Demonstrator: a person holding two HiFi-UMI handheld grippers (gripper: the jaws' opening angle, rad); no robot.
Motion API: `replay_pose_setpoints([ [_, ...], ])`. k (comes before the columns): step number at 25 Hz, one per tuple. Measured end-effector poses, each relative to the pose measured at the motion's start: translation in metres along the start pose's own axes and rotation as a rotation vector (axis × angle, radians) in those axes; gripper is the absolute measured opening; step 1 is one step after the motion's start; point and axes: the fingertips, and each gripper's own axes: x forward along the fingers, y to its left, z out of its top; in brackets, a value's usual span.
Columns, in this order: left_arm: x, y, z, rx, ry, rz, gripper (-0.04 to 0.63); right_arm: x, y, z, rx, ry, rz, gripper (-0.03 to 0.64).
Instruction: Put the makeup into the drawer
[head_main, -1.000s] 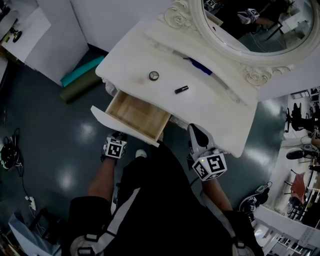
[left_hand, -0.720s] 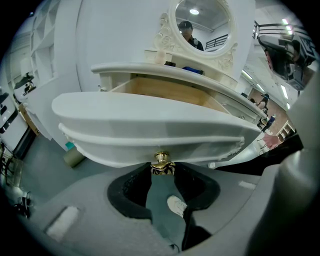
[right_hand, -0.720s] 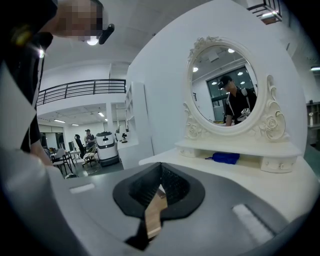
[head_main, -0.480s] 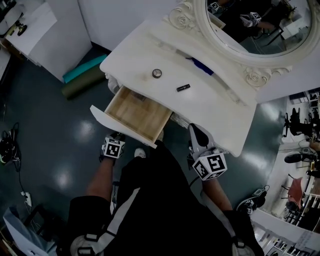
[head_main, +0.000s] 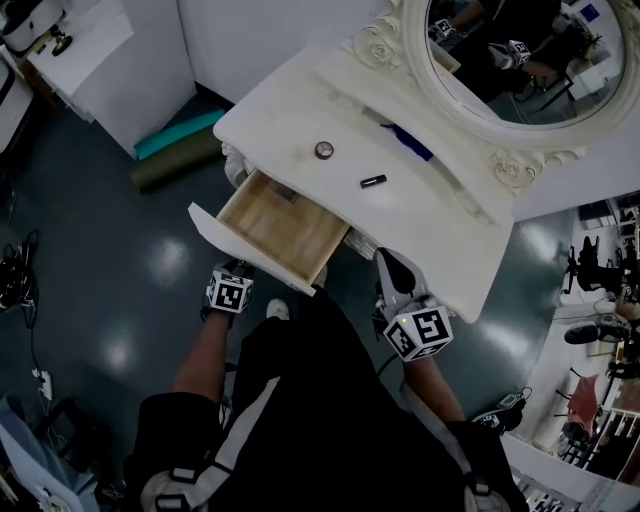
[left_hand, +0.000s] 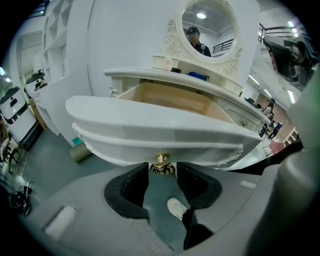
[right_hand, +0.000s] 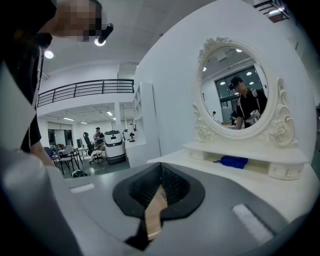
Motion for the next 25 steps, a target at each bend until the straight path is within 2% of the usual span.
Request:
replay_pose_setpoints([
  [5,-0.020,0.002,0.008,0.037,-0.031,0.011,0.183,0.006,0.007,0.003,-0.002,-0.014,0.031,0.000],
  [9,-0.038,0.012,0.023,0.083,-0.115,0.040,0.179,0.012,0.011,0.004,0.012,-0.027,0.048,0.000],
  [14,-0.076,0.023,0.068,0.120,-0.218,0.084,0.167,0.020,0.016,0.001,0.038,-0.039,0.060,0.000],
  [18,-0.094,0.021,0.100,0.129,-0.297,0.096,0.167,0.021,0.017,0.002,0.055,-0.044,0.052,0.000],
  [22,-0.112,0.016,0.133,0.093,-0.384,0.097,0.166,0.023,0.012,0.003,0.055,-0.043,0.015,0.000],
  [23,-0.119,0.015,0.141,0.092,-0.411,0.106,0.140,0.023,0.012,0.003,0.053,-0.044,0.009,0.000],
  [25,-0.134,0.012,0.157,0.099,-0.480,0.130,0.043,0.021,0.011,0.001,0.029,-0.042,-0.006,0.000],
])
